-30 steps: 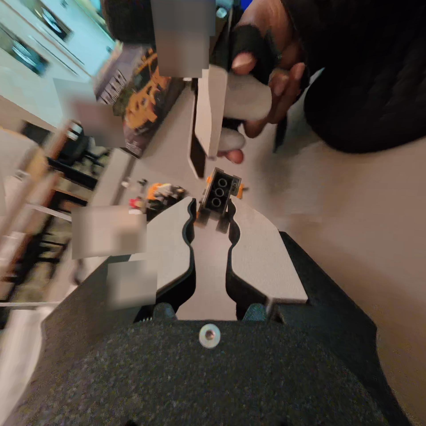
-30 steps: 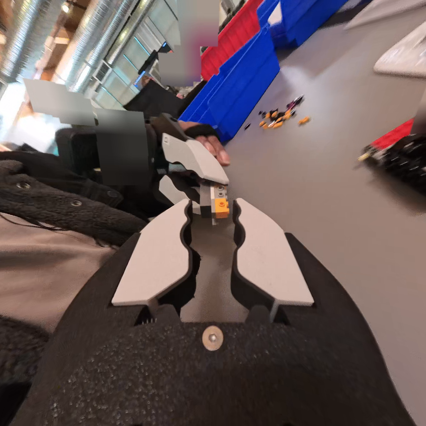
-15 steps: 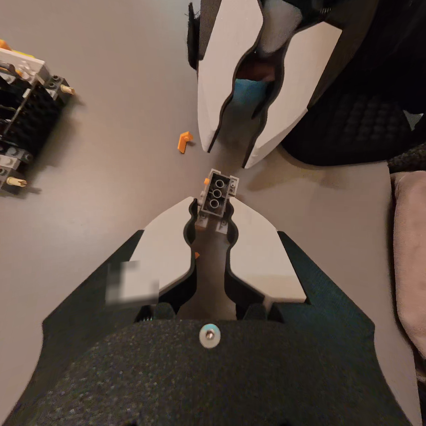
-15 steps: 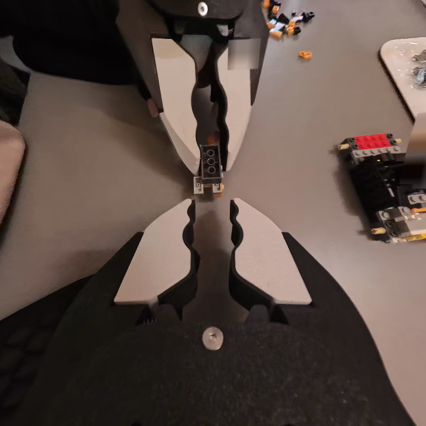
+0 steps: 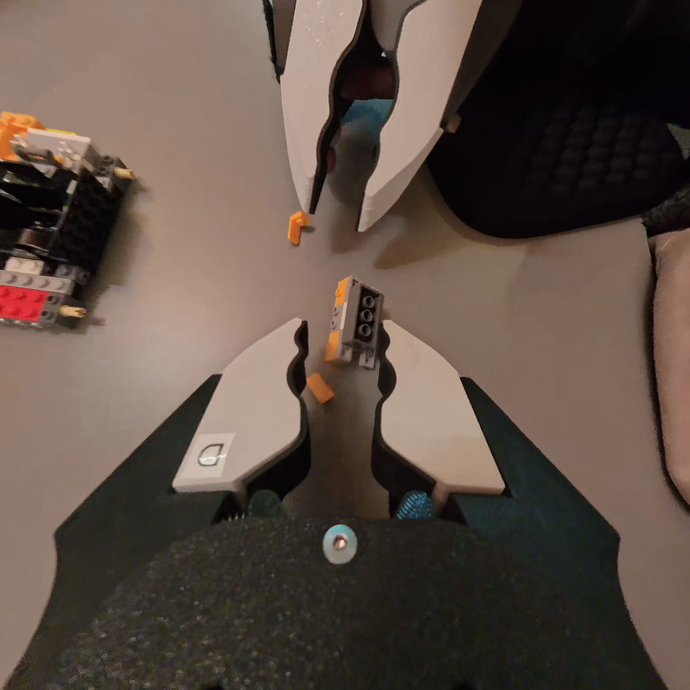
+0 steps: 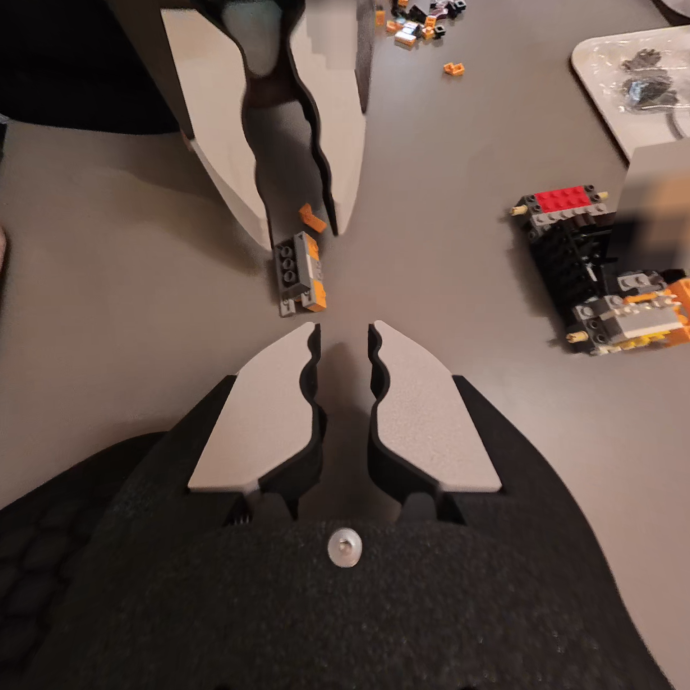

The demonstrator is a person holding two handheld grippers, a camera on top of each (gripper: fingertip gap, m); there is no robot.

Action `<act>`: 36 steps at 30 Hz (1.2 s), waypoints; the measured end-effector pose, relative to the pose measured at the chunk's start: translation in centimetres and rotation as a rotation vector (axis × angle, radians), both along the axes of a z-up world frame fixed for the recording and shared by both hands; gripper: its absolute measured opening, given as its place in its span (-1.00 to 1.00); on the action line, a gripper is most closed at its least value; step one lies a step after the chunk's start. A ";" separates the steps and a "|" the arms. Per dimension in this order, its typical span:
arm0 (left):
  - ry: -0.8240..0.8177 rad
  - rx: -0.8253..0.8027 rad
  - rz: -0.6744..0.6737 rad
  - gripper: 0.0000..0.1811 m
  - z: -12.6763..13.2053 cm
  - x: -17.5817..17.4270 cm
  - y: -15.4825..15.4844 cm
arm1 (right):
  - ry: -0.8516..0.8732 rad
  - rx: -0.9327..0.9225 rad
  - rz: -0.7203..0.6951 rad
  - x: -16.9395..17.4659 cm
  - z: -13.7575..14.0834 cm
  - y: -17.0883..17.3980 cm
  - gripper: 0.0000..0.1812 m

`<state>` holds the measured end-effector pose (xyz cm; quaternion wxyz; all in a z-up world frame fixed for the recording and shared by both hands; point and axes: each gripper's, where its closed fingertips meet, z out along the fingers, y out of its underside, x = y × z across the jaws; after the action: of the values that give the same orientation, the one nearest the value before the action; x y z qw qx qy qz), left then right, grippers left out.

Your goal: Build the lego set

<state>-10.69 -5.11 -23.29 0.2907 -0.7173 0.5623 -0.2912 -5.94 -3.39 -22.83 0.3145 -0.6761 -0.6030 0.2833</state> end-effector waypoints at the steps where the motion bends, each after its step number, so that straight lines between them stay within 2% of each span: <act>1: -0.017 0.005 0.007 -0.62 0.5 -0.3 0.2 | -0.004 0.008 -0.016 0.3 0.0 0.4 -0.74; 4: -0.074 0.010 0.060 -0.67 1.6 -0.8 1.3 | -0.035 0.037 -0.071 1.6 -0.2 1.7 -0.75; 7: -0.085 0.021 0.099 -0.73 1.6 -0.7 2.0 | -0.079 0.055 -0.113 2.5 -1.1 2.8 -0.76; 12: -0.088 0.047 0.139 -0.78 1.3 0.1 2.4 | -0.118 0.079 -0.101 1.8 -2.1 2.6 -0.78; 17: -0.097 0.024 0.159 -0.78 0.8 0.8 2.5 | -0.129 0.164 -0.101 1.1 -2.1 2.9 -0.95; 21: -0.098 0.016 0.166 -0.78 0.6 1.0 2.6 | -0.137 0.213 -0.065 0.4 -2.1 2.3 -0.97; 27: -0.113 0.018 0.173 -0.79 0.8 1.2 2.7 | -0.066 0.252 -0.056 0.0 -0.5 2.2 -0.97; 31: -0.183 -0.047 0.162 -0.80 1.7 1.7 2.2 | 0.017 0.290 -0.035 -1.0 1.2 1.6 -0.97; 36: -0.222 -0.068 0.158 -0.82 2.3 2.2 1.9 | 0.050 0.271 -0.033 -1.7 1.7 1.0 -0.97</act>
<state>-8.53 -3.24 -20.97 0.3485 -0.7321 0.4582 -0.3640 -7.68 -2.40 -21.13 0.4227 -0.6298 -0.6167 0.2108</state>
